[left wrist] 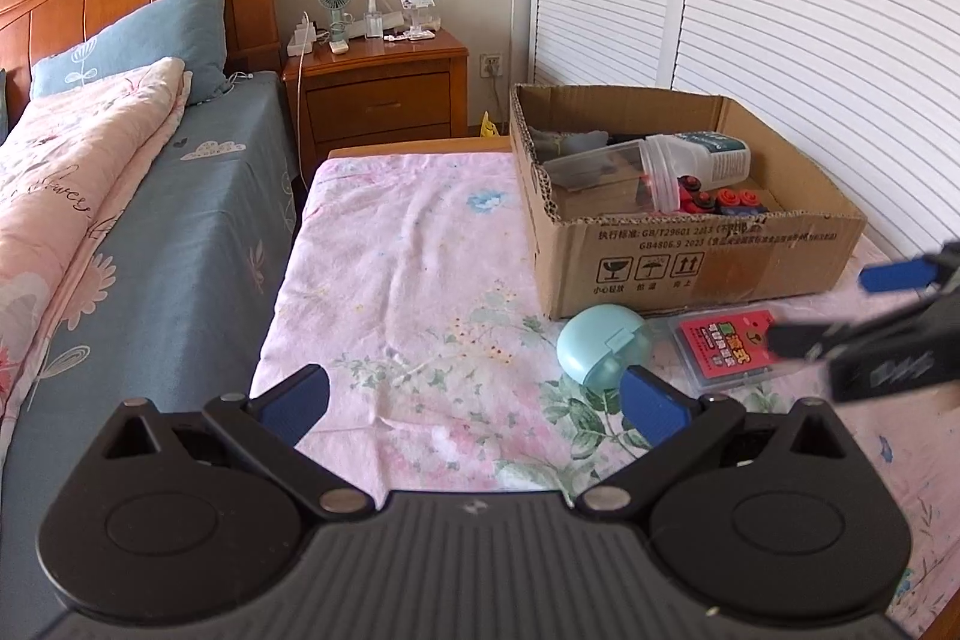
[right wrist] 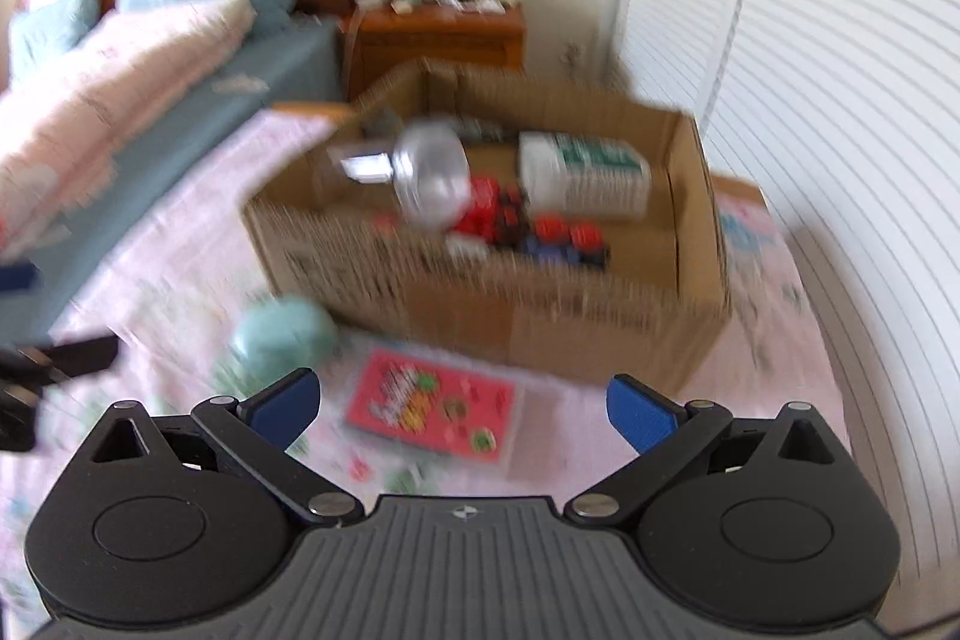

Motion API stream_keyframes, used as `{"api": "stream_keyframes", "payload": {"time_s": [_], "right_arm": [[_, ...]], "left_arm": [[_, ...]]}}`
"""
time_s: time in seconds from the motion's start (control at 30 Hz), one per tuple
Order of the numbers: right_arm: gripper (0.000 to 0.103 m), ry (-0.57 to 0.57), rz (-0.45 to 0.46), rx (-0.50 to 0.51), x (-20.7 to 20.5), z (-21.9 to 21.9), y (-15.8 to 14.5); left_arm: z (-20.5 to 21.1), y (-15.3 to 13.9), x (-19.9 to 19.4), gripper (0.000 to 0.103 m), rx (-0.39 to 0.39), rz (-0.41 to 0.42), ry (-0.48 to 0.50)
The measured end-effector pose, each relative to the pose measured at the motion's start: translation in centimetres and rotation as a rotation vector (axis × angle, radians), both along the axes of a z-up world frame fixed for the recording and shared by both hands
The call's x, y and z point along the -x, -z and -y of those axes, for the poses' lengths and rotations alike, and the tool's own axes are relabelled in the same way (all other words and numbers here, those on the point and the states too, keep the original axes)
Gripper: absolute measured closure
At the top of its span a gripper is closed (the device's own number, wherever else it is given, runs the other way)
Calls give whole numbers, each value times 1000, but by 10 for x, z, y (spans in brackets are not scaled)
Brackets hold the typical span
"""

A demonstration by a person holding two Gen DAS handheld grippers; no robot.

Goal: Organize rigid objects
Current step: 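Move the left tool to the light-blue case while the right tool approaches the red card pack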

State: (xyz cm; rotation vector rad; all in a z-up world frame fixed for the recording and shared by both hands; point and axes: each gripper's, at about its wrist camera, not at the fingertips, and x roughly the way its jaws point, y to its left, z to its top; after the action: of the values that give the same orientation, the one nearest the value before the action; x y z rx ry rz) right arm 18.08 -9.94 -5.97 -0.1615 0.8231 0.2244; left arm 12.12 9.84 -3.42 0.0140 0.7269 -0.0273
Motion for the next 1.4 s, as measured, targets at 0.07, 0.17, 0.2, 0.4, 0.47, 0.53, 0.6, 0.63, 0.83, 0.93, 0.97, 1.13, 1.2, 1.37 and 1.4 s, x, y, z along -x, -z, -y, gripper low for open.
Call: {"api": "stream_keyframes", "payload": {"time_s": [0.07, 0.17, 0.2, 0.4, 0.47, 0.53, 0.6, 0.63, 0.83, 0.93, 0.97, 1.13, 1.2, 1.37, 1.4], "right_arm": [[0, 1, -26, 5, -3, -4, 13], [0, 5, -54, -22, -12, -12, 26], [0, 9, -61, -28, -14, -15, 29], [0, 71, -51, 4, -28, -31, 47], [0, 91, -35, -6, -30, -28, 49], [0, 98, -44, -28, -33, -19, 49], [0, 112, -36, -24, -34, -9, 50], [0, 121, -34, -28, -34, -2, 50], [0, 122, -23, -32, -30, 28, 53], [0, 105, -11, -34, -27, 30, 54], [0, 103, -8, -35, -26, 31, 54], [0, 96, -6, -34, -26, 30, 53], [0, 87, -10, -34, -25, 30, 51], [0, 61, -5, -35, -21, 33, 51], [0, 58, -5, -34, -21, 34, 51]], "left_arm": [[0, 0, 2, 1, -2, 3, 6], [-1, 0, 2, 1, -12, 6, 3], [-1, 0, 1, 1, -13, 5, 2], [1, 3, -2, 1, -1, 4, 24], [3, 4, -4, 1, -5, 0, 29], [4, 6, -6, 1, -4, -7, 39], [7, 7, -9, 1, -5, -14, 47], [9, 8, -11, 1, -6, -18, 53], [24, 16, -29, 1, 17, -40, 158], [38, 24, -43, 1, 3, -56, 247], [42, 27, -47, 1, 0, -61, 269], [51, 46, -76, 1, 25, -115, 339], [50, 54, -85, 1, 38, -138, 336], [51, 62, -90, 2, 101, -165, 394], [52, 61, -88, 2, 116, -170, 417]]}}
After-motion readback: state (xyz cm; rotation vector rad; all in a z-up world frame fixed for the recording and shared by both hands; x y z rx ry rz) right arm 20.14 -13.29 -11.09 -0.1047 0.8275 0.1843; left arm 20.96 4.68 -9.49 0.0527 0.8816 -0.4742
